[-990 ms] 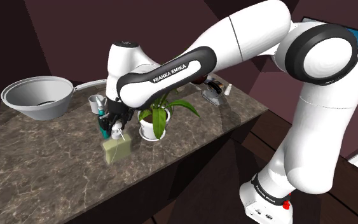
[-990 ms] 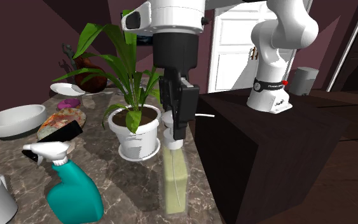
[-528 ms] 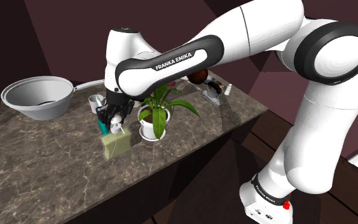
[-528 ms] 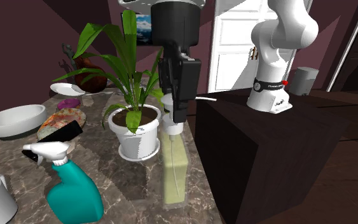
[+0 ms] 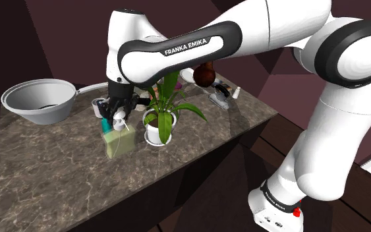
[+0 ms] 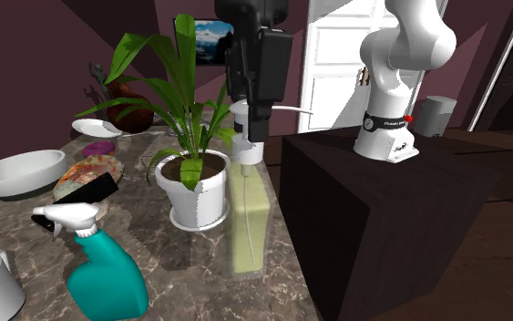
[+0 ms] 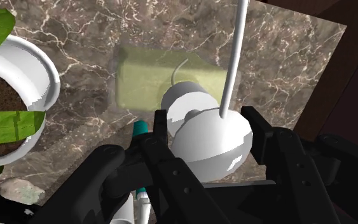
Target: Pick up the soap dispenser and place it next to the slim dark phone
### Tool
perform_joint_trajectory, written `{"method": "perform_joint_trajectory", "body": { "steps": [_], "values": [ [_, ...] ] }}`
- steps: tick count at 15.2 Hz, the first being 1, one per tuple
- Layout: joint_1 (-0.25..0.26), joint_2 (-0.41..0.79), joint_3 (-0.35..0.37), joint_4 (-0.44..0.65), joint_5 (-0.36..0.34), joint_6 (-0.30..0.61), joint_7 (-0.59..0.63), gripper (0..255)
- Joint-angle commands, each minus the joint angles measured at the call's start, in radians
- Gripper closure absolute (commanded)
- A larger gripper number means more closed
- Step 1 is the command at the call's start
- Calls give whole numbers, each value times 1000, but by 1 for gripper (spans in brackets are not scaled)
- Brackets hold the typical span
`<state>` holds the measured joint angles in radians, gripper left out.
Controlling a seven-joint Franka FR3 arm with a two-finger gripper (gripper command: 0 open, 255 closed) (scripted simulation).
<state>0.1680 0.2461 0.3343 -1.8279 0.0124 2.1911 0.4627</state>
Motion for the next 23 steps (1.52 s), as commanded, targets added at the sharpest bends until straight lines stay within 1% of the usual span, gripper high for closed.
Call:
{"method": "perform_joint_trajectory", "body": {
  "steps": [1,12,23],
  "values": [
    [-2,-9,0,18,3,-26,-2,255],
    [-4,-44,4,122,13,-164,0,255],
    [-2,-53,6,258,14,-308,8,255]
  ]
}}
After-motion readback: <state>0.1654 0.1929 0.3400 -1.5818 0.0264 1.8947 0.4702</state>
